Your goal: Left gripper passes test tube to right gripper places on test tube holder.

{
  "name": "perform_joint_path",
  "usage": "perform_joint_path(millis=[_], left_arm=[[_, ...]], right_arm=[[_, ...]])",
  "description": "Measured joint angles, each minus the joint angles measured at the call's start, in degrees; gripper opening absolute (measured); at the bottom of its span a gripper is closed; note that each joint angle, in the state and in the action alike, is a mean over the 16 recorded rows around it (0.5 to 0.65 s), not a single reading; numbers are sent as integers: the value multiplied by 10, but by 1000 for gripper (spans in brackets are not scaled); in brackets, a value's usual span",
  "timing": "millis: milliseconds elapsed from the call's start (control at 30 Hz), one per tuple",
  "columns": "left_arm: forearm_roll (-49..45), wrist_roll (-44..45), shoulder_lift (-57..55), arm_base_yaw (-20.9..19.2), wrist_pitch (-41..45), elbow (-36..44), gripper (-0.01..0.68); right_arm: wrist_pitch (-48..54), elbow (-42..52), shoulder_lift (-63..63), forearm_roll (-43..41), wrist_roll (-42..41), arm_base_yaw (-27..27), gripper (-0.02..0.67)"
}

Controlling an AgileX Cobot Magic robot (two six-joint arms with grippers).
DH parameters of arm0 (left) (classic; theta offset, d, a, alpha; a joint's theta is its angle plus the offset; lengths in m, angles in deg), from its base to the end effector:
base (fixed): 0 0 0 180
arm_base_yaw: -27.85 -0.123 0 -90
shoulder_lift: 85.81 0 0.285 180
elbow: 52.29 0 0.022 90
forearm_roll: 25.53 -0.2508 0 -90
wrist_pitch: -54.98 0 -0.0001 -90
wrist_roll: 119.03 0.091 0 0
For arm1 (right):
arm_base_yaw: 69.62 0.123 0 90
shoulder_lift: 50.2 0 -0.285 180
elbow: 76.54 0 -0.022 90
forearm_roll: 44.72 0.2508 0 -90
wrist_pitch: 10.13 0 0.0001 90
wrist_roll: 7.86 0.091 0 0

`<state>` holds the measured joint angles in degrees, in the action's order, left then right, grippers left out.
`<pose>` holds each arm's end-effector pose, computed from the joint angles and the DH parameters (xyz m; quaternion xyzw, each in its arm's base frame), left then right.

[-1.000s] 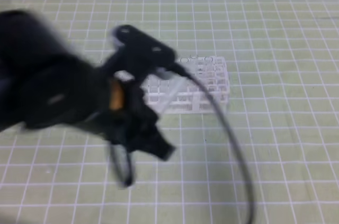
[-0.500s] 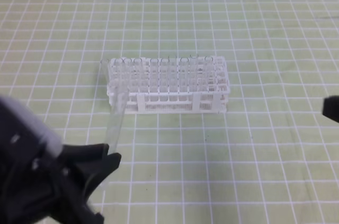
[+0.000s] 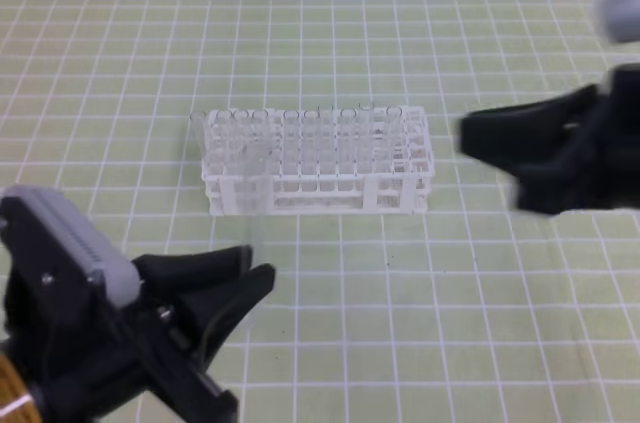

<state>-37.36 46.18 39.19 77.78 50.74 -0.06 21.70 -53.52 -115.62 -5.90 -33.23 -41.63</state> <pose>0.1092 -0.1319 0.2825 0.3162 0.7164 -0.2824 0.5542 0.1711 0.1251 0.3757 -0.2264 0.8016 0.3033 0.4628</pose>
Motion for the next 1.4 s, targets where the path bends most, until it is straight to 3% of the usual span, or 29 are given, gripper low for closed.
perform_joint_path(millis=[300,567,900,1400], left_arm=[[12,2,-44,-12,-79,0,7],[24,2,-58,-53,-102,0,7],[21,2,-58,-91,-101,0,7],[-10,3,-59,-92,-150,0,5]], right_arm=[[-210,31,-19,-91,1,155,-2],[-410,123,-12,-155,1,244,-2],[-514,180,-8,-173,15,302,6],[-548,127,-48,-205,73,331,45]])
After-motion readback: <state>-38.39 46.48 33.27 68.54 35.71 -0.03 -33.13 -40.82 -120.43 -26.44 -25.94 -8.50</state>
